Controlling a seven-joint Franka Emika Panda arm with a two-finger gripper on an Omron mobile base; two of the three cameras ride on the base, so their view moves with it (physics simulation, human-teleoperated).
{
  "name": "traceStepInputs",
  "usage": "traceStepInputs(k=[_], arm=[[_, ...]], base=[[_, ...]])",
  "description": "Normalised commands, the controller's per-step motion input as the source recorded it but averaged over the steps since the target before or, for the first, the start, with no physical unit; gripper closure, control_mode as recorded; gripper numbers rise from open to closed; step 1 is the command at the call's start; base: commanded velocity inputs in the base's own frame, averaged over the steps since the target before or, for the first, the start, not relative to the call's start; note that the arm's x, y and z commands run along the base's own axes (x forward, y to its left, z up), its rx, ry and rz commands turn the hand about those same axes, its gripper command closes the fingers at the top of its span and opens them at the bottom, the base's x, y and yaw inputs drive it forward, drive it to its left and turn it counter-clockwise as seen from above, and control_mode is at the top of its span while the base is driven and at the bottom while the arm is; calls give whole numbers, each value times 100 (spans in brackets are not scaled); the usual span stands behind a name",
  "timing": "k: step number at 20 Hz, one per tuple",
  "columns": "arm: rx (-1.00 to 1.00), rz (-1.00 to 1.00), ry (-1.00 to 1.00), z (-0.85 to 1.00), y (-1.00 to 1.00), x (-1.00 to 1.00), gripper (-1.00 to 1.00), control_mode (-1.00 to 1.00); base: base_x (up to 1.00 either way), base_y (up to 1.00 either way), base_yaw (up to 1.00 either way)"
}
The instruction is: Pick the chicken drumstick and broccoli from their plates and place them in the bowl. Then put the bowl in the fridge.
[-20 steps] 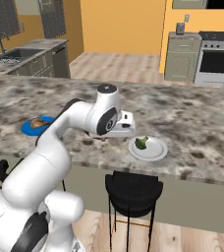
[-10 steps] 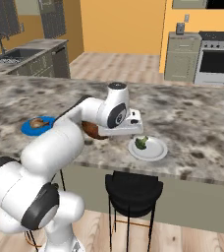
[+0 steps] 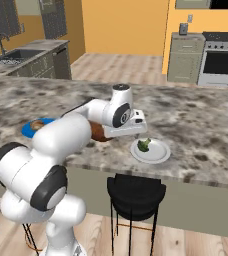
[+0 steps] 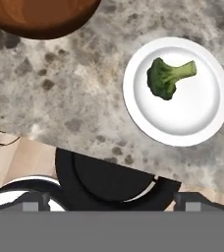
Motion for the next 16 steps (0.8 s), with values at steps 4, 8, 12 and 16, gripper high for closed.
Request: traceStepInputs(k=[4, 8, 12, 16], arm=[[-13, 10, -1, -33, 0, 10, -100, -100], [-5, 8, -4, -26, -8, 15, -100, -100], [0, 8, -2, -21, -16, 20, -100, -100], [0, 8, 0, -9, -13, 33, -100, -100]], base=[[0, 0, 0], [0, 0, 0], [0, 0, 0], [0, 0, 0]])
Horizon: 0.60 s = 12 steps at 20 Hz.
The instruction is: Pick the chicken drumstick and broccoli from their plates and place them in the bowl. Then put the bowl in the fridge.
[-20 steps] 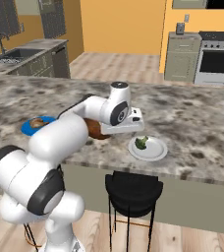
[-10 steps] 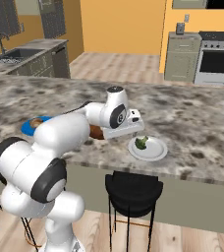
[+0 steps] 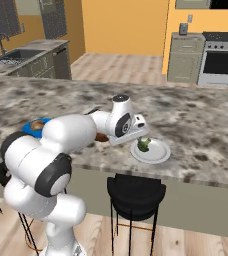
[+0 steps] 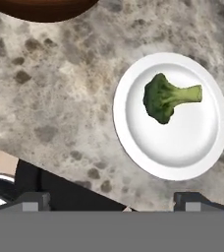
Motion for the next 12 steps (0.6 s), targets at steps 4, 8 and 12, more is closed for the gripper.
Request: traceStepInputs(k=[4, 8, 12], arm=[[0, 10, 0, -1, -4, 31, -100, -100], [-1, 12, -1, -3, -1, 24, -100, -100], [-6, 11, 0, -17, -4, 20, -100, -100]], base=[[0, 0, 0], [0, 0, 0], [0, 0, 0]])
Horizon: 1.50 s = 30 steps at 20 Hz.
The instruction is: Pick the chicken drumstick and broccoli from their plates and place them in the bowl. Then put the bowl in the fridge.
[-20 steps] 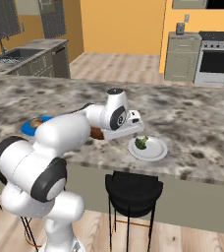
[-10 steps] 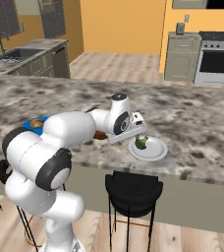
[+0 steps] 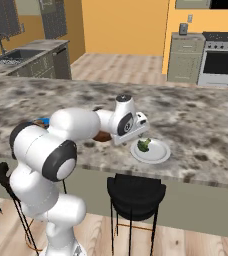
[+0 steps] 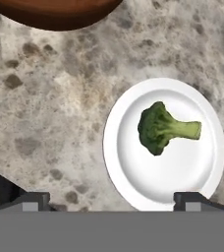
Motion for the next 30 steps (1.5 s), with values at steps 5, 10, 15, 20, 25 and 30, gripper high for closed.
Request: traceStepInputs(k=[5, 10, 15, 20, 25, 30], arm=[[-5, 7, 0, -19, 0, 24, -100, -100], [-1, 5, 0, -21, -2, 19, -100, -100], [-5, 5, 0, -24, -10, 25, -100, -100], [-4, 3, 0, -17, -14, 28, -100, -100], [-2, 3, 0, -19, -13, 25, -100, -100], [-2, 2, 0, -19, -12, 30, -100, -100]], base=[[0, 0, 0], [0, 0, 0], [0, 0, 0], [0, 0, 0], [0, 0, 0], [0, 0, 0]])
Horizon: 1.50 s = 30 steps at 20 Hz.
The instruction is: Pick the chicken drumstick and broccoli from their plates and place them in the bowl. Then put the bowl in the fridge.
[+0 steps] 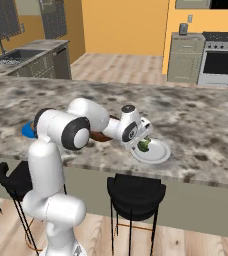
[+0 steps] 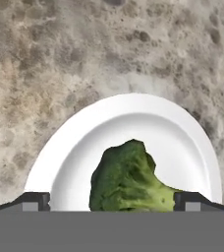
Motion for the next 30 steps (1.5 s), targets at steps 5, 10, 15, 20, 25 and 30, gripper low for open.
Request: traceStepInputs(k=[5, 10, 15, 20, 25, 30], arm=[[-3, 1, 1, -17, -12, 28, -100, -100], [-4, 1, 8, -24, -10, 24, -100, -100], [-5, 2, 10, -24, -9, 26, -100, -100], [-3, 3, 14, -17, -5, 21, 100, -100], [1, 4, 10, 0, -1, -2, 100, -100], [11, 2, 0, 18, 4, -24, 100, -100]], base=[[0, 0, 0], [0, 0, 0], [0, 0, 0], [0, 0, 0], [0, 0, 0], [0, 0, 0]])
